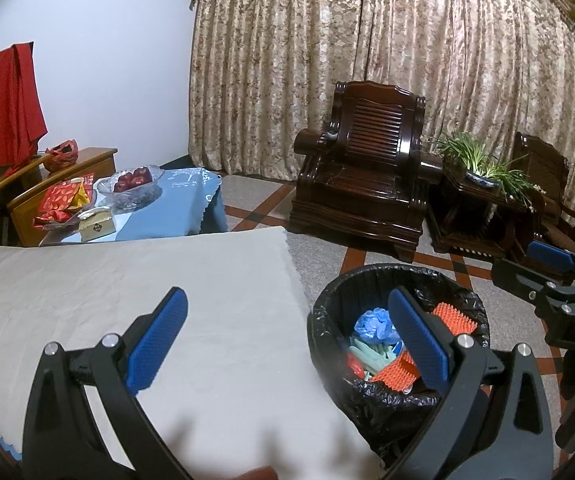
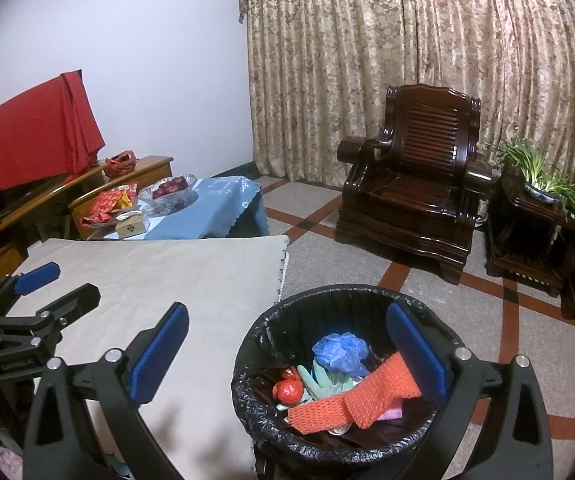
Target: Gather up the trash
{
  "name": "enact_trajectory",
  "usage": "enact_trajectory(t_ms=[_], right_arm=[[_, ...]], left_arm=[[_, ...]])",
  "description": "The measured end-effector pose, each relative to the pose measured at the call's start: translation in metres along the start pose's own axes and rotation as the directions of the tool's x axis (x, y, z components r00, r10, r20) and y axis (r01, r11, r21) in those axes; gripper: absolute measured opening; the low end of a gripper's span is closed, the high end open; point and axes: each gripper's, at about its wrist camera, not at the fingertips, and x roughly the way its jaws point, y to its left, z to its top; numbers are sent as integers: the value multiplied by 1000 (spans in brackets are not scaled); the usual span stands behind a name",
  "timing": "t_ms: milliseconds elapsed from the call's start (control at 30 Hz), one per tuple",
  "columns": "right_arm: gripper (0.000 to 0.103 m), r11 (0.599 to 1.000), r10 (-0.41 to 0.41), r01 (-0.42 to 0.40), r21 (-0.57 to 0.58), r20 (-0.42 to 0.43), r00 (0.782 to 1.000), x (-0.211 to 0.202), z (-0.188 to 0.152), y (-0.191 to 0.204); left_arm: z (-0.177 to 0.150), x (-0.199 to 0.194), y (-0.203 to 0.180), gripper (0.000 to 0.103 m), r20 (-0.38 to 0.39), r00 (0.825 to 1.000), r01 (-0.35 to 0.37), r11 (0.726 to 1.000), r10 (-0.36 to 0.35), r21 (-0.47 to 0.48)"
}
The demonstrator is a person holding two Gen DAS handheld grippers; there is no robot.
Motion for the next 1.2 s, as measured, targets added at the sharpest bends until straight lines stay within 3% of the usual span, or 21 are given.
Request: enact_trajectory(t_ms=[1200], right_arm=[[97, 1000, -1, 1, 1, -1, 1000, 1, -1, 3]], left_arm=[[0, -1, 1, 98, -4, 1000, -2, 1000, 2, 1]])
